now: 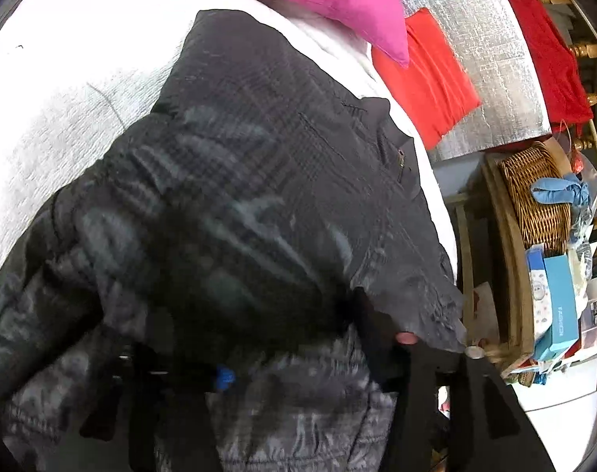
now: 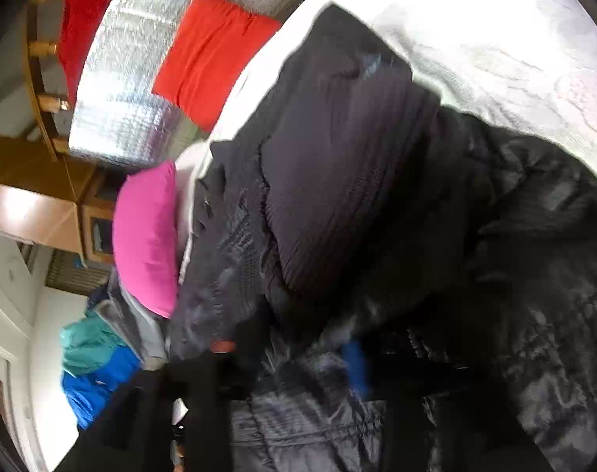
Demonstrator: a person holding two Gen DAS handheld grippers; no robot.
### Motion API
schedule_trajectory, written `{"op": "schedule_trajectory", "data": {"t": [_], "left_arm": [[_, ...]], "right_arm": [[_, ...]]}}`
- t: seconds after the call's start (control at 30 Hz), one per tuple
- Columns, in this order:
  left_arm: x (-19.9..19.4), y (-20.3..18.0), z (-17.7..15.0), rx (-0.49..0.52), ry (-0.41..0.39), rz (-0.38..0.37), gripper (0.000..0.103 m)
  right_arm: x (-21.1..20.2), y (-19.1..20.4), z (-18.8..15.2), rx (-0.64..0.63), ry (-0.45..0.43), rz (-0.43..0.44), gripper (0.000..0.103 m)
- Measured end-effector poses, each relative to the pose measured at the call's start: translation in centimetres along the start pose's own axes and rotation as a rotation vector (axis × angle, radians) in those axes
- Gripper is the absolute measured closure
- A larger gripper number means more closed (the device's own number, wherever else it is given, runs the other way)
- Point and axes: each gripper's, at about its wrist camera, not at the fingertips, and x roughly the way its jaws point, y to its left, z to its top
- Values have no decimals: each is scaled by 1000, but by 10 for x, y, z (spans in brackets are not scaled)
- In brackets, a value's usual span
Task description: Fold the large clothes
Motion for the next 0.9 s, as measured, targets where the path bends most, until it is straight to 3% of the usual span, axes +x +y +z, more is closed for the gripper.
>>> {"op": "schedule_trajectory", "data": {"t": [0.03,0.1,0.2,0.27,0.33,0.43,0.5,0.6,0.73,0.9], "left_arm": [[-3,1,-2,-10,6,-3,41],[-4,2,-13,-21,51,-1,38],[-20,1,-24,45,134,16,38],[-36,-6,-25,103,158,-22,38],[-57,-12,-23,179,133,-52,38],[-84,-22,-12,271,16,-41,36],[-99,-18,-1,291,-87,4,24],[-100,1,17,241,-187,116,22],[-78,36,42,103,-159,183,22],[-49,46,48,95,-114,196,22]], "right_arm": [[-8,0,4,2,-22,-4,32],[-18,-1,11,-2,-5,-25,32],[-30,3,22,-59,100,35,32],[-44,8,27,-146,104,33,32],[-60,6,34,-171,49,38,32],[-75,-15,49,-115,-63,-7,32],[-72,-27,60,-73,-120,-82,32],[-55,-28,75,-81,-136,-98,32],[-25,-27,84,-106,-94,-111,31],[7,-26,78,-183,-39,-173,31]]}}
